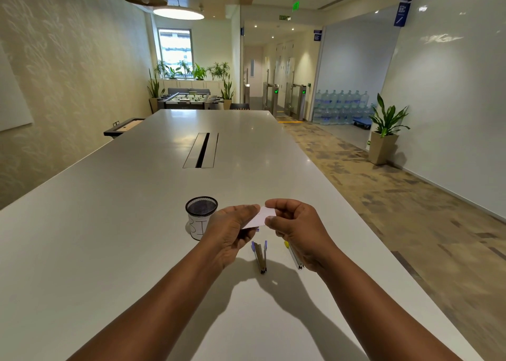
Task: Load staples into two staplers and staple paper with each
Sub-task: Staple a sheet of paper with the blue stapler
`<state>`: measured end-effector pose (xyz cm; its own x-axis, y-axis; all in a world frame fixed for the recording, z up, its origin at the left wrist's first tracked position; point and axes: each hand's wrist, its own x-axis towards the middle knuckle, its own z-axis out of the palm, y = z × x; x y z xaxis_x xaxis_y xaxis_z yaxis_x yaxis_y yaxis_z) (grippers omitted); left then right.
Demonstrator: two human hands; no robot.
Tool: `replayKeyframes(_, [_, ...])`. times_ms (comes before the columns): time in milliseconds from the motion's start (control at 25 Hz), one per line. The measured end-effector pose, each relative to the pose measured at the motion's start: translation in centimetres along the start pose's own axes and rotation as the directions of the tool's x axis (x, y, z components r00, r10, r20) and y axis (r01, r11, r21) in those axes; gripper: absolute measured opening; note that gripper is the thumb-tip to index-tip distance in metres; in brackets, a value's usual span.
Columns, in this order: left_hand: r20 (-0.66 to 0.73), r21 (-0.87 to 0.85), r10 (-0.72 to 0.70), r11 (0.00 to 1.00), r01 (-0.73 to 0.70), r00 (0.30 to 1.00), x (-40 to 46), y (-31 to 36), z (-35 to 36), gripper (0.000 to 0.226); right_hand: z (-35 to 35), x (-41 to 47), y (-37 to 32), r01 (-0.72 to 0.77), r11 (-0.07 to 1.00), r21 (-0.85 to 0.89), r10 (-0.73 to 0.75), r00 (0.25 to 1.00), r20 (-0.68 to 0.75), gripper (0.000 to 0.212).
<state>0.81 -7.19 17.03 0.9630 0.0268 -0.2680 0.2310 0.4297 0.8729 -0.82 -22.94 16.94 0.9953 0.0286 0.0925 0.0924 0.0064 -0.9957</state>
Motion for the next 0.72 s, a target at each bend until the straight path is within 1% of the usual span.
replayKeyframes(120, [0.106,0.047,0.025,0.998,-0.031,0.994,0.2,-0.1,-0.4,0.018,-0.3,0.2,0.1,0.002,1.0,0.005,-0.002,1.0,-0.016,0.033])
replayKeyframes(240, [0.145,0.104,0.039,0.993,-0.055,0.989,0.4,-0.1,-0.6,0.029,-0.4,0.5,0.2,0.003,1.0,0.026,-0.003,0.999,-0.032,0.032])
replayKeyframes(360, [0.118,0.1,0.043,0.993,-0.055,0.992,0.6,-0.2,-0.6,0.025,-0.4,0.6,0.4,-0.003,1.0,0.027,0.003,1.0,-0.025,0.032])
replayKeyframes(600, [-0.008,0.021,-0.012,1.0,0.012,1.0,1.1,-0.6,-0.2,0.017,-0.4,0.6,0.6,-0.012,0.999,0.031,0.012,1.0,0.008,0.033])
replayKeyframes(640, [-0.007,0.01,-0.017,1.0,0.017,1.0,1.2,-0.6,-0.3,0.017,-0.4,0.6,0.6,-0.013,0.999,0.031,0.013,1.0,0.009,0.032])
replayKeyframes(720, [0.038,0.01,-0.017,1.0,0.016,0.999,1.2,-0.7,-0.6,0.018,-0.3,0.6,0.7,-0.018,0.999,0.026,0.018,1.0,0.002,0.031])
